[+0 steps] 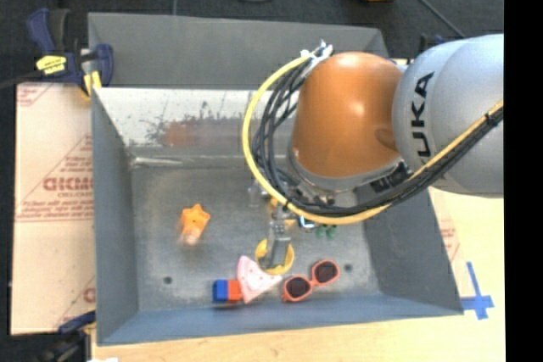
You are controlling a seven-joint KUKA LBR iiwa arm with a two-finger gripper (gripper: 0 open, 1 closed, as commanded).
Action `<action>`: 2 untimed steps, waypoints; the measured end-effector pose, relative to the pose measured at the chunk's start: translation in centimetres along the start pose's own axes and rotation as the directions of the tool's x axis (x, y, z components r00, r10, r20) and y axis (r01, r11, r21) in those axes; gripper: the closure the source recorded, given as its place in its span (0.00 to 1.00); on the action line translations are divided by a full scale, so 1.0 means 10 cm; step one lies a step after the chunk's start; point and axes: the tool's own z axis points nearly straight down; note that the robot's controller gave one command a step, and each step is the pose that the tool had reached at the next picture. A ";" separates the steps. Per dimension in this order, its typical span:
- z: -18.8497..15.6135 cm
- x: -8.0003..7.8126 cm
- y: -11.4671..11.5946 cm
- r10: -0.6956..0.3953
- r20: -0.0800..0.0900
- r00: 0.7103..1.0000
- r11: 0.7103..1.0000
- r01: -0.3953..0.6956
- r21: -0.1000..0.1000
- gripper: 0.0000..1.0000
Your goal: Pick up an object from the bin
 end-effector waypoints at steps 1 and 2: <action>-0.04 -0.01 -0.01 0.003 0.008 1.000 1.000 -0.003 -0.001 0.00; 0.44 -0.04 -0.23 0.007 0.015 1.000 1.000 -0.007 -0.002 0.00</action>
Offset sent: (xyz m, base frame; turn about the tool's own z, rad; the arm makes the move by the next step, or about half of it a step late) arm 0.0030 -0.0478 -0.1012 0.0127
